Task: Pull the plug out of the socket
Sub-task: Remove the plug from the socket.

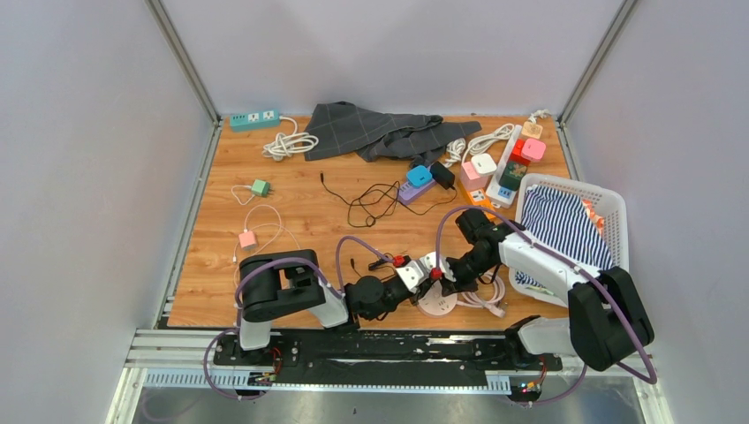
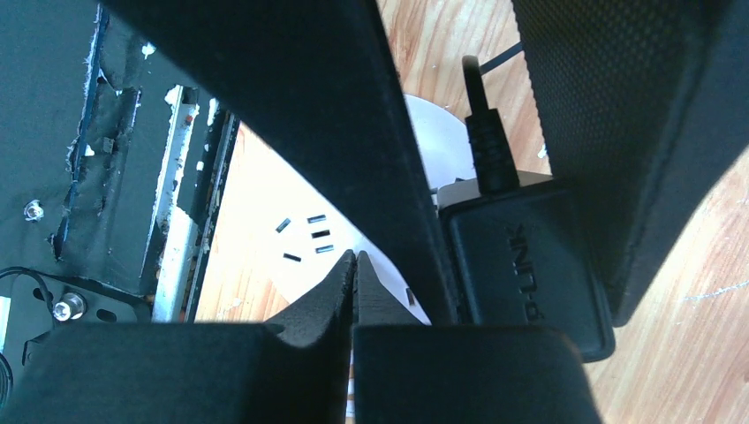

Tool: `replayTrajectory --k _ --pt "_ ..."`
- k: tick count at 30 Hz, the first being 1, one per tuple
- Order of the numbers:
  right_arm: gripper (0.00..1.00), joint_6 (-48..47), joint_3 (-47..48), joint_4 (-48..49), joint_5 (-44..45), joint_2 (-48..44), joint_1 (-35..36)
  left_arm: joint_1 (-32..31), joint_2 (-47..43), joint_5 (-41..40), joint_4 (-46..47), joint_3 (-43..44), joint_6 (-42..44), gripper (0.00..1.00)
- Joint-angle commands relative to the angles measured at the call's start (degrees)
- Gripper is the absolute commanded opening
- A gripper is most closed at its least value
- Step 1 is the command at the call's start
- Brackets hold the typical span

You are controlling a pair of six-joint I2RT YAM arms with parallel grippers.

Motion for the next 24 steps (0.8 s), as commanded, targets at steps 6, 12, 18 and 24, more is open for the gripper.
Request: replayTrajectory --k 6,12,18,24 --pt "0.0 -0.17 -3.6 0.73 12.35 3.08 0.72 -0.54 -0.82 1.43 5.67 0.33 0.09 0.0" --pt "0.12 4.72 -0.32 0.19 9.91 -1.18 0.72 0.14 -1.98 -0.05 5.44 -3.41 -1.46 0.0" --pt "0.39 9.29 2.14 -0.75 8.47 -5.83 0.33 0.4 -3.39 -0.99 5.28 -5.69 -2.47 0.0" --pt "0.46 12.29 6.4 -5.94 6.68 -11.75 -2.52 0.58 -8.17 0.21 4.37 -9.18 -4.62 0.0"
